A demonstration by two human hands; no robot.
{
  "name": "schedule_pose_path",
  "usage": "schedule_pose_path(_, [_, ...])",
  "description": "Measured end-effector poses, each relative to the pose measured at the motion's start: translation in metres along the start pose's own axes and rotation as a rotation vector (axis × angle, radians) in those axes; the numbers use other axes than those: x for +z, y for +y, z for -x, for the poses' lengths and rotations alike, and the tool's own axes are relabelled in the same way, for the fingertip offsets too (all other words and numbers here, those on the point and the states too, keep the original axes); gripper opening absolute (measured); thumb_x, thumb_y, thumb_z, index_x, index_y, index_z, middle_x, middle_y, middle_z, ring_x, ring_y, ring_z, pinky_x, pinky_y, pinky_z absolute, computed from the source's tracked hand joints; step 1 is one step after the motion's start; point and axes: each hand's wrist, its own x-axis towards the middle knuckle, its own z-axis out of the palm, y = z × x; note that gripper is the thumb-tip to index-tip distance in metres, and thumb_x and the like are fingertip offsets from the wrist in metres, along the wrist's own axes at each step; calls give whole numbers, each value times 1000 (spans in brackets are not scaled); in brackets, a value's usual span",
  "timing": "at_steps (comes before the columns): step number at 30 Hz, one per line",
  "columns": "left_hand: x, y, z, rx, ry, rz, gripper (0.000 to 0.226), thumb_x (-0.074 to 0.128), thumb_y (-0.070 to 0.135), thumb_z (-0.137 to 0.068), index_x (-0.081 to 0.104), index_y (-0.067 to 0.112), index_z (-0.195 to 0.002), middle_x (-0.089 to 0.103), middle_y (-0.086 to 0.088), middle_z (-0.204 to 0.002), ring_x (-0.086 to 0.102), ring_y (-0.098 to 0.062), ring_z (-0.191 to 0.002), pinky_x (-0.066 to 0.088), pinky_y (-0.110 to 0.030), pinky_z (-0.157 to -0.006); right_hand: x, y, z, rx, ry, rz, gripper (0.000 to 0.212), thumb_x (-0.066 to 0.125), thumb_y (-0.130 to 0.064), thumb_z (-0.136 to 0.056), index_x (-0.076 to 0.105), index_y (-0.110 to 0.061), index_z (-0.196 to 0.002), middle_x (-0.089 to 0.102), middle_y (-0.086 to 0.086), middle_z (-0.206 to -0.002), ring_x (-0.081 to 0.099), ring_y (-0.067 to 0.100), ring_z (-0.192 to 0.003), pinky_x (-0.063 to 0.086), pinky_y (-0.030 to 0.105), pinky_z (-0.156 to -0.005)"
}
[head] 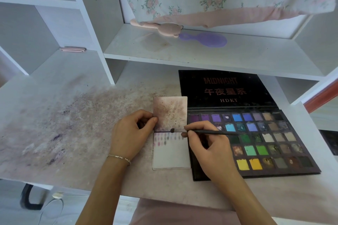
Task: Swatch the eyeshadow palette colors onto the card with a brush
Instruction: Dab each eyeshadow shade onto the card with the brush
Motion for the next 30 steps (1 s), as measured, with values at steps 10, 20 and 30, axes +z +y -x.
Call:
schedule_pose_path(10, [-1, -2, -1, -2, 14, 22, 28, 67, 22, -79, 56, 44, -66, 62, 21, -66, 57, -2, -64, 42, -21, -60, -25, 4, 7, -34, 190, -42, 25, 52, -8, -87, 60, -32, -83, 63, -9, -72, 54, 11, -57, 42, 14, -48])
schedule_pose_path(20, [-2, -1, 0, 16, 24, -14, 31, 67, 20, -79, 54, 45, -66, 59, 24, -66, 57, 0, -65, 38, -16, -59, -77, 30, 14, -8, 388, 234, 17, 32, -26, -89, 47, -34, -87, 56, -14, -79, 55, -14, -81, 41, 0, -64])
schedule_pose_path(30, [0, -1, 0, 26, 20, -5, 29, 68, 17, -79, 56, 40, -66, 62, 18, -69, 57, -4, -68, 38, -18, -61, -96, 39, 20, -17, 418, 315, 30, 44, -11, -91, 45, -36, -75, 52, -13, -64, 56, -13, -66, 43, 3, -54])
